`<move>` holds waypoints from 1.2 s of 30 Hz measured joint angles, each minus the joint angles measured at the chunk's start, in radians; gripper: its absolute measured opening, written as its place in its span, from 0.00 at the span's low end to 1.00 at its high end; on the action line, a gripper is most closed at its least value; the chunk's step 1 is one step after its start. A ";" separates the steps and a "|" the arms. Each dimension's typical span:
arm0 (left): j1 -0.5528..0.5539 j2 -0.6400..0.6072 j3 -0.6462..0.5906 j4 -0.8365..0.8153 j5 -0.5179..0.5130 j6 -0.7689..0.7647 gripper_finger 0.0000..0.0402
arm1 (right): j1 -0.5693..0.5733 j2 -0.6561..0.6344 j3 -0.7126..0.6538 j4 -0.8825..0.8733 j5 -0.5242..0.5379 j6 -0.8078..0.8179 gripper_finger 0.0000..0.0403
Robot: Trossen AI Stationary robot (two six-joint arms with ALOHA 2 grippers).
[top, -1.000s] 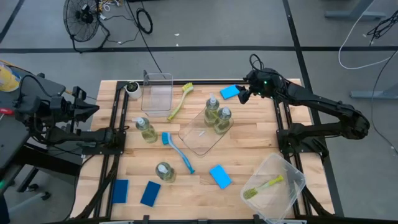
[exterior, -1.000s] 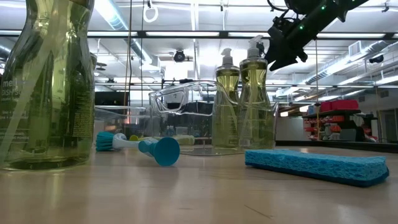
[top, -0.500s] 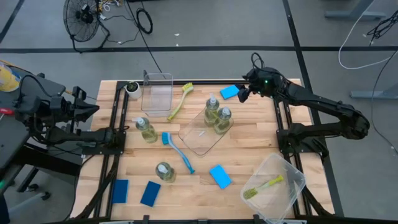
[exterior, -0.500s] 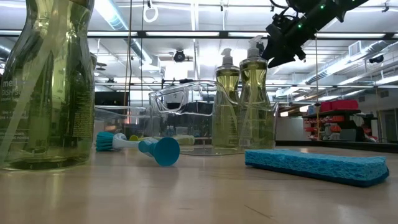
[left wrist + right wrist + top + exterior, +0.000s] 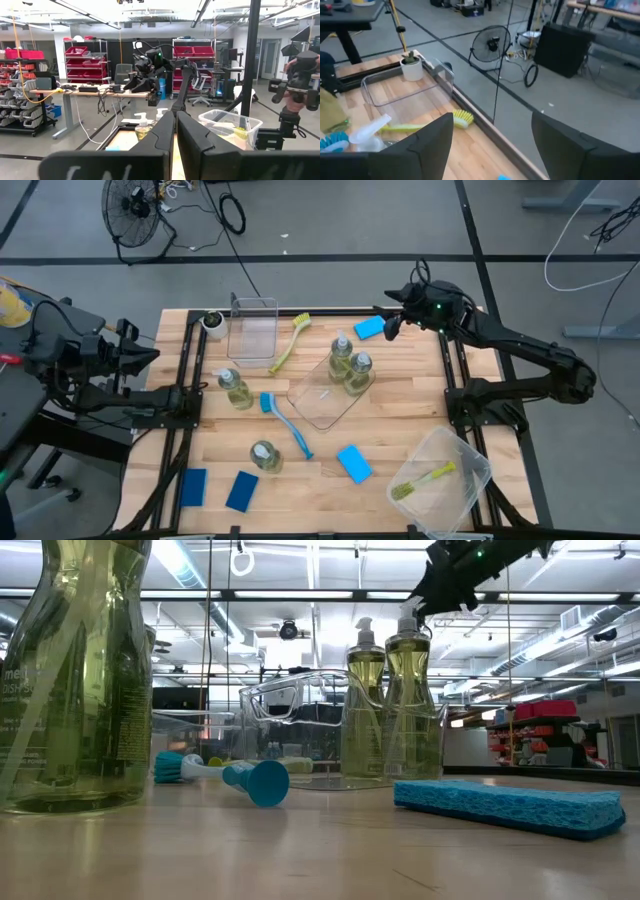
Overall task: Pick & Place Kitchen Sink Supplies
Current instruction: Put the blue sponge into the top transparent bin
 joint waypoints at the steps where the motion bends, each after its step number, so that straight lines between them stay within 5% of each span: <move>1: 0.000 0.000 0.000 0.000 0.000 0.000 0.06 | 0.005 -0.003 0.002 0.000 0.000 -0.002 0.67; 22: 0.000 0.000 0.000 0.000 0.000 0.000 0.06 | 0.017 -0.125 0.003 -0.101 -0.244 -0.075 0.67; 31: 0.000 0.000 0.000 0.000 0.000 0.000 0.06 | 0.033 -0.176 0.003 -0.110 -0.563 -0.004 0.67; 36: 0.000 0.000 0.000 0.000 0.000 0.000 0.06 | 0.084 -0.176 0.003 -0.129 -0.592 -0.005 0.67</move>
